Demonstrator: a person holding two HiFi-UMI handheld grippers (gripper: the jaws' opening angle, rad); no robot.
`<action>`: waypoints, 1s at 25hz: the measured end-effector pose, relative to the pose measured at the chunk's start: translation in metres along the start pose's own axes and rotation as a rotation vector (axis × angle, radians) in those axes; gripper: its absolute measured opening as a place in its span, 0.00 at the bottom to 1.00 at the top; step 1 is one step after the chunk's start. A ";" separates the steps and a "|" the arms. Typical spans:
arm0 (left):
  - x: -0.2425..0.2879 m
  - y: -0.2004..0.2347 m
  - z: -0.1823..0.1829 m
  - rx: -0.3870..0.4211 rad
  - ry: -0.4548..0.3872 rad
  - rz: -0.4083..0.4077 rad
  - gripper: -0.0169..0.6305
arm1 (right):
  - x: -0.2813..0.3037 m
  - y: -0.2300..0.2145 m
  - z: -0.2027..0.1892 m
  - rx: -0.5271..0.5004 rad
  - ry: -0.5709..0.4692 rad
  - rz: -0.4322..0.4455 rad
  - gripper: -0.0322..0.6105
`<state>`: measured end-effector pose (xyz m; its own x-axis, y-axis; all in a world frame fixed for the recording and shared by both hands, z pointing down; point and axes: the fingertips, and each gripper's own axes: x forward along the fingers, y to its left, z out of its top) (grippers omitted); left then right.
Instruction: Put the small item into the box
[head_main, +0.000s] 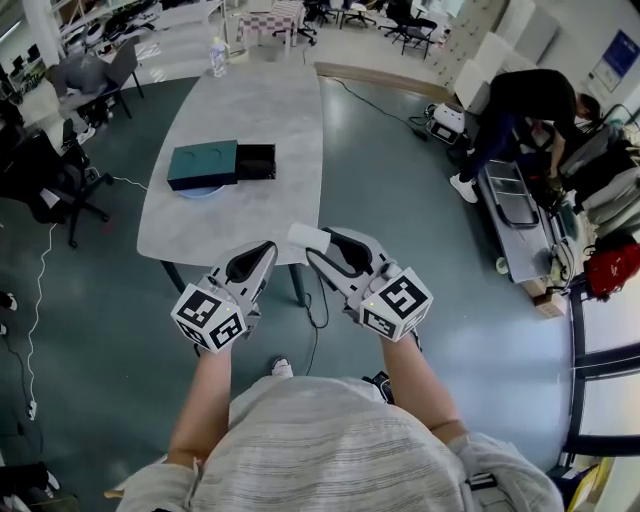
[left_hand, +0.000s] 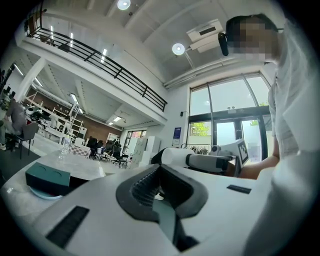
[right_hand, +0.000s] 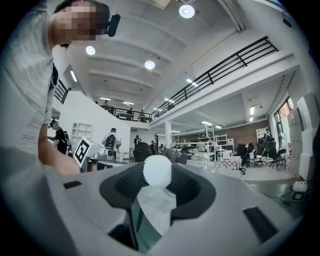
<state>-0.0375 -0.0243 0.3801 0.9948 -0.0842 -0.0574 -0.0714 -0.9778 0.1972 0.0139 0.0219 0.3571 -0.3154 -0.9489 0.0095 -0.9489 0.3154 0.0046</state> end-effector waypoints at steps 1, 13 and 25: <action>-0.001 0.006 0.001 0.000 0.001 -0.008 0.06 | 0.007 0.000 0.000 0.001 0.001 -0.005 0.33; 0.010 0.063 -0.001 -0.031 0.013 -0.042 0.06 | 0.057 -0.025 -0.009 -0.012 0.047 -0.035 0.33; 0.078 0.141 -0.005 -0.054 0.014 0.056 0.06 | 0.128 -0.111 -0.023 0.000 0.080 0.086 0.33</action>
<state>0.0305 -0.1680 0.4080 0.9902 -0.1358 -0.0310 -0.1237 -0.9597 0.2524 0.0785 -0.1344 0.3812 -0.3936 -0.9149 0.0901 -0.9186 0.3952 -0.0001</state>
